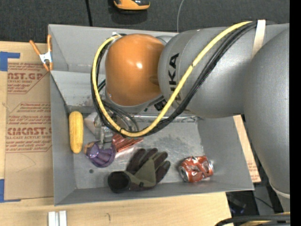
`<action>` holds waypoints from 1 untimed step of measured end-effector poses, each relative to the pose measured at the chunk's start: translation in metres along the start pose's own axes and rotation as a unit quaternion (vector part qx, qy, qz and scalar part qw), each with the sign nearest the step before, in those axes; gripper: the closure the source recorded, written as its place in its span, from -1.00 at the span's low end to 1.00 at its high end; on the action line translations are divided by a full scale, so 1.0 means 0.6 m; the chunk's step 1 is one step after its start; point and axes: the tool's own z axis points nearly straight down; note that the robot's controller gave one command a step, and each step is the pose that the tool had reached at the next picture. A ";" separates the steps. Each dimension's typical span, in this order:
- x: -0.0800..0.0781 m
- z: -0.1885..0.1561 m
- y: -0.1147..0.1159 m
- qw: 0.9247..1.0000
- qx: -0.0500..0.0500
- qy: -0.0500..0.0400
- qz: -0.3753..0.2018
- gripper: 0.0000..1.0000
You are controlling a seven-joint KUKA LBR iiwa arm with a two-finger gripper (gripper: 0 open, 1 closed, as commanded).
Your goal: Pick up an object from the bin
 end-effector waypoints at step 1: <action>-0.003 0.037 0.004 1.000 0.000 0.001 0.023 1.00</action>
Offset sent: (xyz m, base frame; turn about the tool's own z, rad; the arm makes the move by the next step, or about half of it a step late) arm 0.0025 0.0221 -0.0279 0.0730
